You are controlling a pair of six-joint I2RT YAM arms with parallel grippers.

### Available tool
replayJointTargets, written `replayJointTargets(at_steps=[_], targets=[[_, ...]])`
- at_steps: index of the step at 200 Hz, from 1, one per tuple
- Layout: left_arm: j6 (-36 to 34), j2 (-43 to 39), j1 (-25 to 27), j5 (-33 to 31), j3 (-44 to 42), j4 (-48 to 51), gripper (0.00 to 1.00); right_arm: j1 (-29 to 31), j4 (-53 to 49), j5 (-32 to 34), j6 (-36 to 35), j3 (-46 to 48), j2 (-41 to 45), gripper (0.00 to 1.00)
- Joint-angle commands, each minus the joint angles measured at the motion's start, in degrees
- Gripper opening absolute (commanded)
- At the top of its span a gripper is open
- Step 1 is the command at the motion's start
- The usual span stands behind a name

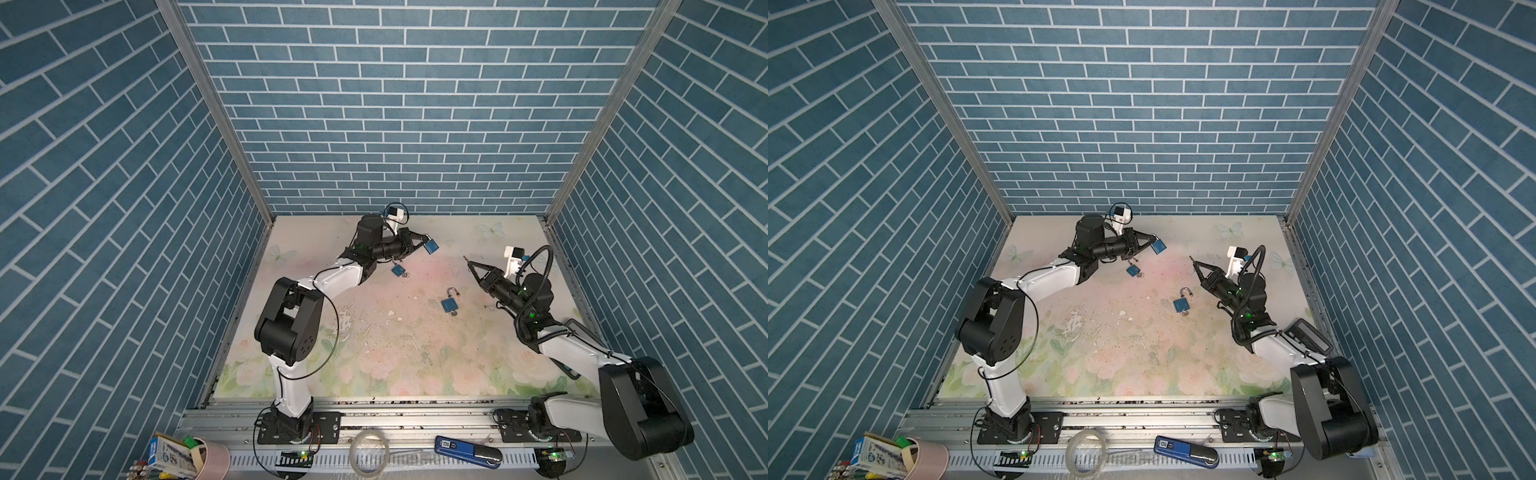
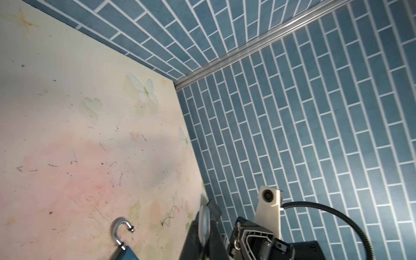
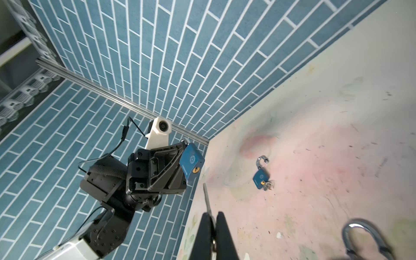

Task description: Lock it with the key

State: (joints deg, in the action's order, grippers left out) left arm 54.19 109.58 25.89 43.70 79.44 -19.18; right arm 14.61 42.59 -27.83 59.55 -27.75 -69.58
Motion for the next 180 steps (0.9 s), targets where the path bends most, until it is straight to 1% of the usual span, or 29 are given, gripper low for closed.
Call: replayJointTargets(at_steps=[1, 21, 35, 51, 89, 109, 132, 149, 166, 180], targets=[[-11.8, 3.0, 0.3, 2.9, 7.4, 15.9, 0.00, -2.4, -15.8, -1.3, -5.3, -2.2, 3.3, 0.00], [-16.0, 7.2, 0.3, 5.2, 13.4, 21.9, 0.00, -4.7, -19.4, -3.0, -5.7, -2.3, 4.8, 0.00], [-17.3, 9.8, 0.3, 7.1, 16.2, 22.4, 0.00, -6.0, -21.2, -4.5, -6.0, -2.5, 4.9, 0.00], [-17.2, 12.6, 0.3, 8.8, 18.4, 20.8, 0.00, -7.4, -22.4, -6.7, -6.1, -2.5, 5.1, 0.00], [-14.8, 19.4, 0.3, 10.1, 22.1, 13.8, 0.00, -9.6, -27.7, -7.8, -8.1, -3.8, 5.3, 0.00], [-15.0, 23.9, 0.3, 11.7, 25.5, 13.7, 0.00, -10.1, -27.4, -8.7, -8.0, -5.0, 3.2, 0.00], [-13.3, 28.2, 0.4, 13.3, 28.3, 10.5, 0.00, -10.2, -25.5, -8.6, -7.4, -5.5, 1.0, 0.00], [-14.0, 31.4, 0.1, 13.5, 31.7, 11.7, 0.00, -10.2, -24.3, -8.2, -7.3, -5.3, -0.5, 0.00], [-13.1, 34.2, 0.2, 14.4, 34.9, 12.2, 0.00, -10.2, -23.3, -8.1, -7.3, -5.3, -2.1, 0.00], [-14.3, 36.0, 0.4, 14.4, 38.1, 16.1, 0.00, -10.2, -23.0, -7.7, -7.5, -5.1, -3.0, 0.00]])
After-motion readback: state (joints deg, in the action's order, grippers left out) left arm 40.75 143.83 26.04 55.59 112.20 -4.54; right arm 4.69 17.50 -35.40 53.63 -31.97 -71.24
